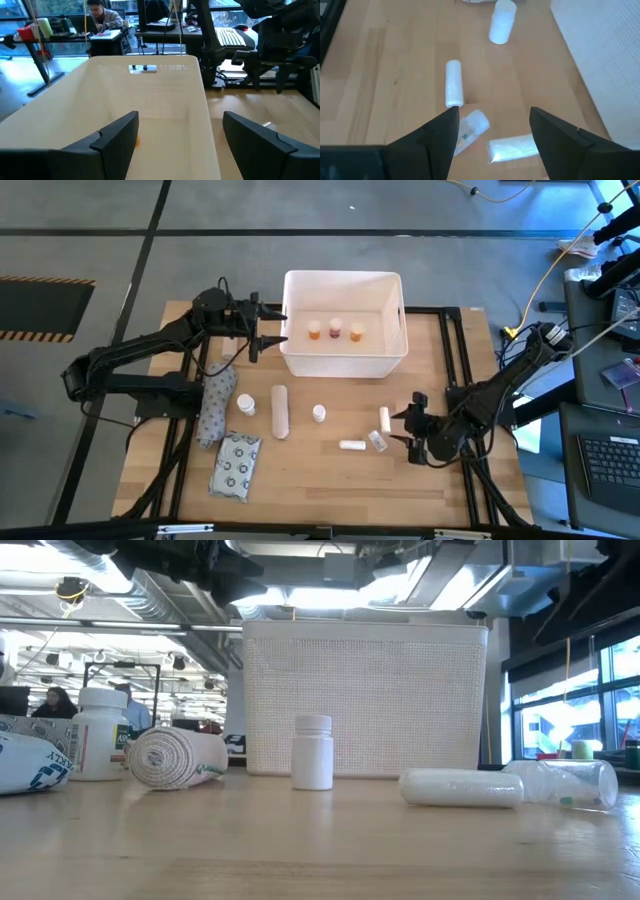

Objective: Pick & place medical supplies in basket/bin
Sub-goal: Put the white medicine bottle into the white bin

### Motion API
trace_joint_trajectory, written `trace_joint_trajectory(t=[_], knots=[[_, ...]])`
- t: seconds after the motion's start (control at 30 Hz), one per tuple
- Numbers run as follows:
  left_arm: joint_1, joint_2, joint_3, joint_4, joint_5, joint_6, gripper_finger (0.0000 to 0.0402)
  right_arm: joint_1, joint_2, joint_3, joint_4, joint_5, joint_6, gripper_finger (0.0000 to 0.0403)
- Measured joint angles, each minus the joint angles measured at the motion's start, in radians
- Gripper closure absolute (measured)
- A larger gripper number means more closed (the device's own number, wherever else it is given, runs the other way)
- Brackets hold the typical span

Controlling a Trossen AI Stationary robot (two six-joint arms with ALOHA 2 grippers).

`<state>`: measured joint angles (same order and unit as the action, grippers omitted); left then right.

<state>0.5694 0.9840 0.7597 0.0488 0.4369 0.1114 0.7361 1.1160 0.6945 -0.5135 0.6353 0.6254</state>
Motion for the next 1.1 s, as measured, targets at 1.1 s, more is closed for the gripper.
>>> trace_joint_trajectory(t=[1.1], knots=[[-0.3,0.009,0.228,-0.897,-0.3,0.015,0.0046,0.0,0.001,0.001,-0.005,0.0,-0.004,0.016]])
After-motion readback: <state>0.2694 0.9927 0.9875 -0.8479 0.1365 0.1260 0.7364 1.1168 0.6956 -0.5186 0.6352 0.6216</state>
